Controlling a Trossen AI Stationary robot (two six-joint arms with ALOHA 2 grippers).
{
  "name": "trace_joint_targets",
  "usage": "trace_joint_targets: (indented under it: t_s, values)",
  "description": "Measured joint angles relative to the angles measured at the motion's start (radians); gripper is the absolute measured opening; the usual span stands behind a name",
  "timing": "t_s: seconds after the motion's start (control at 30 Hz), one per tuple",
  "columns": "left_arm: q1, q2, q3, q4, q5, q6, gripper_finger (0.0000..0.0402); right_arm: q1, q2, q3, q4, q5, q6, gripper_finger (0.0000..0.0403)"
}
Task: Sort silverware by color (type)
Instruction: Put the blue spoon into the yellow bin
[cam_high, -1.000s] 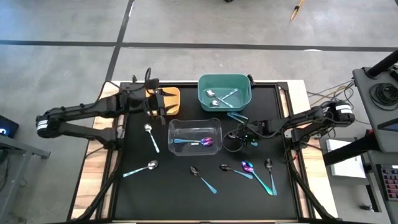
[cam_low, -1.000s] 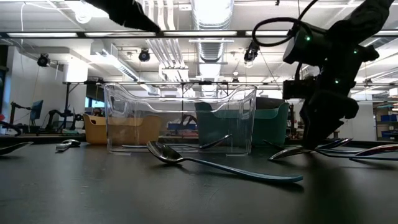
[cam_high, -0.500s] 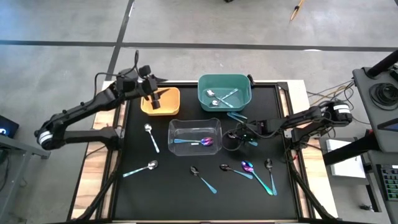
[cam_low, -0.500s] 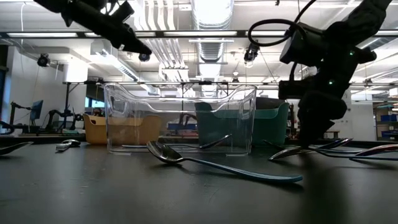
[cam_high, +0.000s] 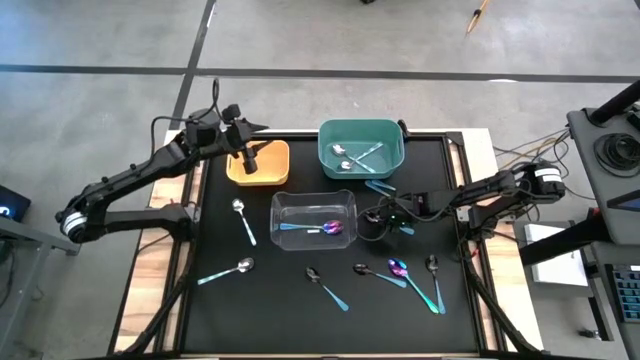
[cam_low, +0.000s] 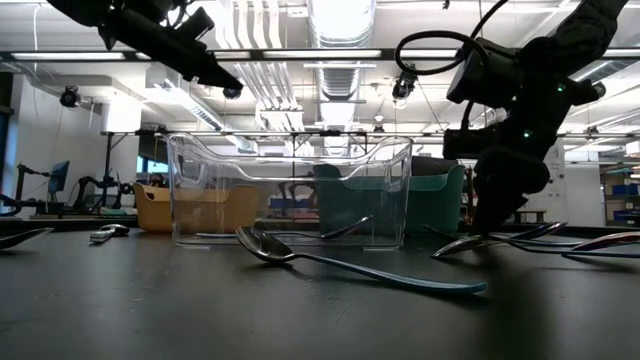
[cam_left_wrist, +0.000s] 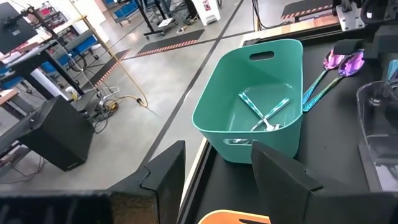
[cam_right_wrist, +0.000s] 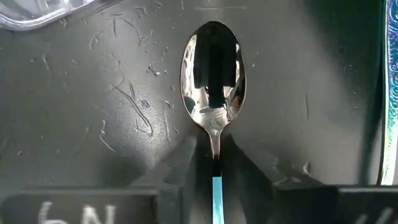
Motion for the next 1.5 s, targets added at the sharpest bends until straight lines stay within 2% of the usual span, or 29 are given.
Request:
trace_joint_targets:
  t_s: [0.23,0.5,0.93,1.3,1.5]
  values:
    - [0.000,0.000,0.000,0.000,0.000,-0.042,0.0166,0.000,0.000,0.000,-0.001,-0.004,0.000,0.0014]
    - [0.000,0.000,0.000,0.000,-0.001,-0.151,0.0166,0.000,-0.026,0.000,-0.001,-0.004,0.001,0.0011]
    - [-0.004,0.000,0.000,0.000,-0.001,-0.308,0.0166,0.001,-0.219,-0.004,-0.033,0.016,0.019,0.0009]
    - [-0.013,0.000,0.000,0.000,0.030,-0.336,0.0166,0.001,-0.346,-0.001,-0.033,0.079,0.011,0.0009]
    - [-0.022,0.000,0.000,0.000,0.031,-0.345,0.0166,0.001,-0.368,0.056,-0.034,0.105,-0.029,0.0009]
